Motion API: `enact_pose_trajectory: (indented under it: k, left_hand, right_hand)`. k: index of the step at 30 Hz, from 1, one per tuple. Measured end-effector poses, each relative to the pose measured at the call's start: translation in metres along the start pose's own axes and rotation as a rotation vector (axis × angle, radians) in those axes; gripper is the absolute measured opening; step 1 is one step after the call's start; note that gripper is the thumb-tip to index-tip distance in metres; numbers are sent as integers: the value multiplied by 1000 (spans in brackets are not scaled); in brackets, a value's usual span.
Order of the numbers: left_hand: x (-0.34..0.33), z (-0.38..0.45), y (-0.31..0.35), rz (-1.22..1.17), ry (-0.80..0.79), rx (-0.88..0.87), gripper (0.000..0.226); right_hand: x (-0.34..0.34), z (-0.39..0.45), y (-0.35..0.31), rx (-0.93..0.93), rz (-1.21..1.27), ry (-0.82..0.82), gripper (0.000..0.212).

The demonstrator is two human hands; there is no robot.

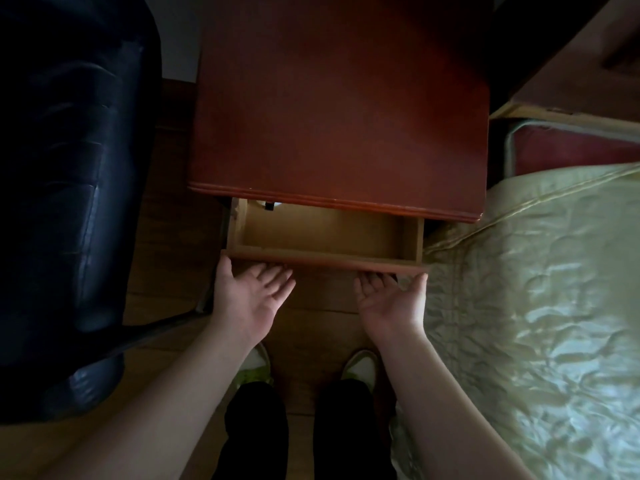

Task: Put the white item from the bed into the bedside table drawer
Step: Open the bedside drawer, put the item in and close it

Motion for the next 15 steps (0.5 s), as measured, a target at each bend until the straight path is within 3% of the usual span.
enact_pose_trajectory:
  k: [11, 15]
  left_hand:
    - [-52, 33, 47, 24, -108, -90, 87]
    - [-62, 43, 51, 109, -143, -90, 79]
  right_hand:
    - [-62, 20, -21, -1, 26, -151, 95]
    - [-73, 34, -22, 38, 39, -166, 87]
Point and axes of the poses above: each hand's wrist, its own z-axis towards the middle knuckle, its own x-axis out of the back of the hand, y = z × x, the point moved 2 cm from there along z, towards the middle knuckle, and after that the axes turned 10 degrees about z, right-handed, at the moved point
